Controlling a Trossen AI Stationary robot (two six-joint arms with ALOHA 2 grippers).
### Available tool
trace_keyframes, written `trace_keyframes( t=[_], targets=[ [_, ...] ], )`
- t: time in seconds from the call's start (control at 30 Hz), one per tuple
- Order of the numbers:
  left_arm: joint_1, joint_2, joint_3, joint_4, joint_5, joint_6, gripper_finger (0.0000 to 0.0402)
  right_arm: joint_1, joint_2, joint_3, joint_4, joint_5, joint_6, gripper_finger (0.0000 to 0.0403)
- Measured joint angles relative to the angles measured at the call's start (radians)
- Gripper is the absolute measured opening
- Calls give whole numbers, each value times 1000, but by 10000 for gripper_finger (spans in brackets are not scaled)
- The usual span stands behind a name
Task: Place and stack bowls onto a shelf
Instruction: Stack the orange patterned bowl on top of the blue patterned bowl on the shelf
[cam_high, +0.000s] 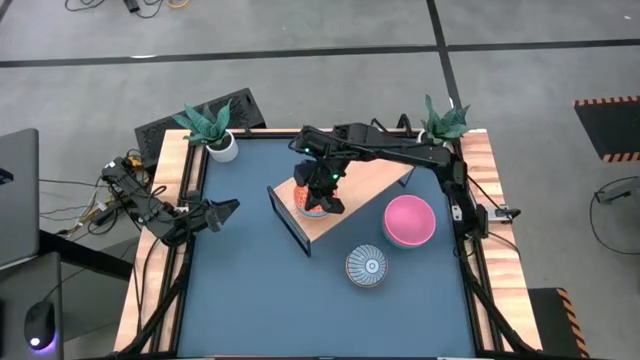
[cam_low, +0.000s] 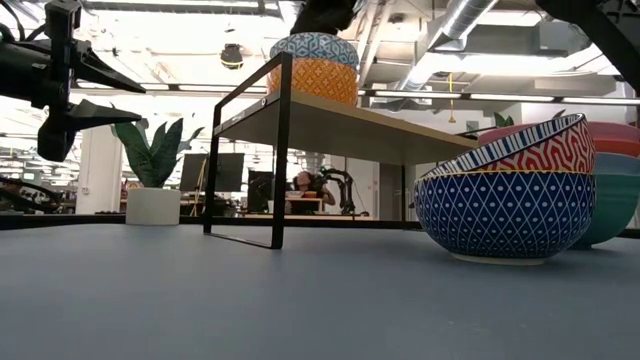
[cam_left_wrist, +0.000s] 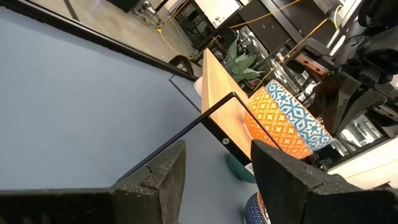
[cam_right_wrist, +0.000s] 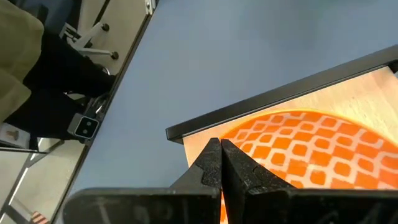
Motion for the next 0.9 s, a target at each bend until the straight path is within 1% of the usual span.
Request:
trace_keyframes(
  t=[0.27,0.43,0.7,0.83,0.9],
  targets=[
    [0,0,0,-2,0,5,165,3,0,0,-1,4,19,20],
    [0,0,0,-4,0,5,165,16,0,0,-10,54,13,20],
    [0,0,0,-8,-1,5,165,16,0,1,-13,56,22,20],
    [0,0,0,-8,-1,5,165,15,0,40,-67,56,46,20],
    [0,0,0,-8,-1,5,165,20,0,61,-112,83,49,20]
  ],
)
